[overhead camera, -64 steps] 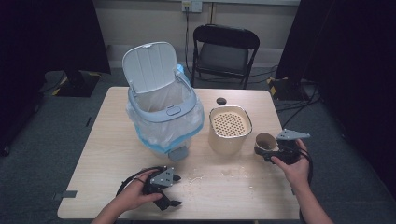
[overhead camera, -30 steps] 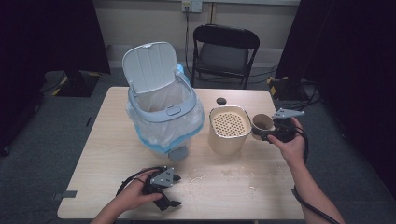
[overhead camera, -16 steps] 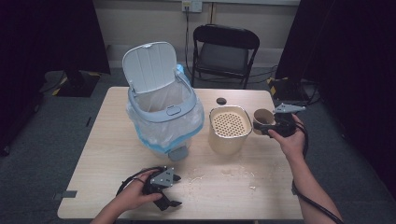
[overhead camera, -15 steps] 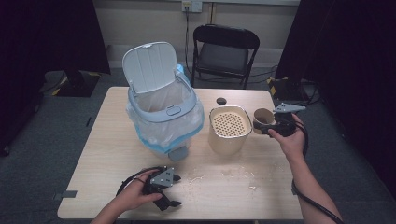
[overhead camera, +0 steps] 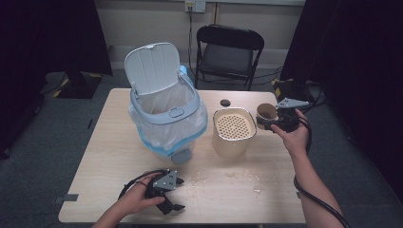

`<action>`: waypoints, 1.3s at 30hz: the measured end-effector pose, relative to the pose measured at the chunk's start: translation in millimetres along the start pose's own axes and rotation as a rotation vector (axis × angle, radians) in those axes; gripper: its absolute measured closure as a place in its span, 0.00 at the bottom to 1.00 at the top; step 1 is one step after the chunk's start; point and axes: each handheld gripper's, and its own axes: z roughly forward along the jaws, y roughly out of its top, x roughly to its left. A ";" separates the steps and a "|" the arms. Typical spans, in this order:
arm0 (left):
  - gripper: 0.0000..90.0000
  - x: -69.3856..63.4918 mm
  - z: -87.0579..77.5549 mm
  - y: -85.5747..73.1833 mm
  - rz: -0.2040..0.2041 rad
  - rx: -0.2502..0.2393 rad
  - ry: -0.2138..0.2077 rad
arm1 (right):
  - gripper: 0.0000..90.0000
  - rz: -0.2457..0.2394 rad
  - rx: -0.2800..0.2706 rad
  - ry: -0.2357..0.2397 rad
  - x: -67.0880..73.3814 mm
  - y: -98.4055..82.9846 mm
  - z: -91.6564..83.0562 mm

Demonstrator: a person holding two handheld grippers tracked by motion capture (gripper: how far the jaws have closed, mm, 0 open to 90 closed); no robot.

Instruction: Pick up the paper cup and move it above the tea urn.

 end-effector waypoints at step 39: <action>0.13 0.0 -0.1 0.0 -0.001 0.003 0.000 | 0.32 -0.424 -0.056 -0.063 27.4 54.5 11.3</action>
